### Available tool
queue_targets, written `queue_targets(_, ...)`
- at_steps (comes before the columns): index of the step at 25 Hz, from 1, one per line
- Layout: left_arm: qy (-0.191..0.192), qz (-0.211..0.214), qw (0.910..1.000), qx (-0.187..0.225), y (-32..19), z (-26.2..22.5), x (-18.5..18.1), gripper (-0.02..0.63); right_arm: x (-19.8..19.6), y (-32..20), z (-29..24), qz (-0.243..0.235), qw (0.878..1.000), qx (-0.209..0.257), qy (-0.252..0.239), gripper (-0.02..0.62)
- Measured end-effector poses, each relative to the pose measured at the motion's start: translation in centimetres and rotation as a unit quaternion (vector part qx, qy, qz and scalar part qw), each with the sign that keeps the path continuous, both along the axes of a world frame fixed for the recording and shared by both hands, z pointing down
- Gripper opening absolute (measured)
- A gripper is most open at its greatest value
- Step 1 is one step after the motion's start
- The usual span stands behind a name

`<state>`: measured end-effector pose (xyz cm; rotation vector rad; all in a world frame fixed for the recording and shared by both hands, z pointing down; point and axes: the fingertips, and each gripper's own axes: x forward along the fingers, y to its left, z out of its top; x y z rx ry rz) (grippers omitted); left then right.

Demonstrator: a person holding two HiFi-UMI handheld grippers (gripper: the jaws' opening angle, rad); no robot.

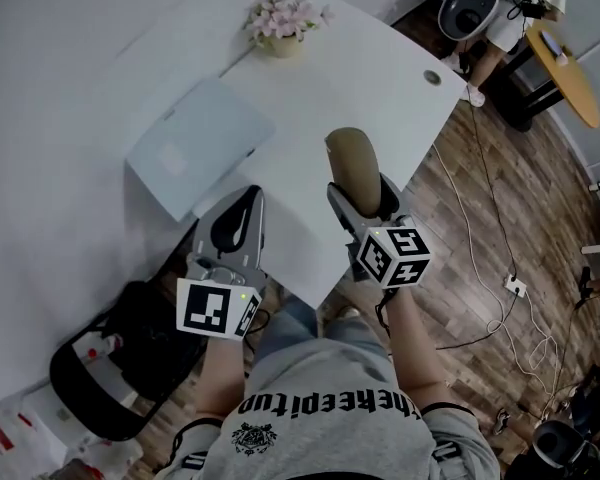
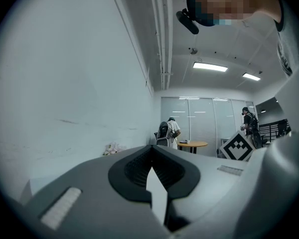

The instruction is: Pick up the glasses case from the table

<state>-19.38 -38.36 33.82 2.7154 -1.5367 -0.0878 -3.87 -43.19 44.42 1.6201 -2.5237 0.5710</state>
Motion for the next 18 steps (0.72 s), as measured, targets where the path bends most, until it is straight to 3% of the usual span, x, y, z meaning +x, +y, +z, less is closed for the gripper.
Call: queue_targets(18,-0.011,-0.002,0.9996,0.024,3.6,-2.5,3.8,0.018,3.9,4.4,-5.8,0.000,0.997,0.078,0.028,0.393)
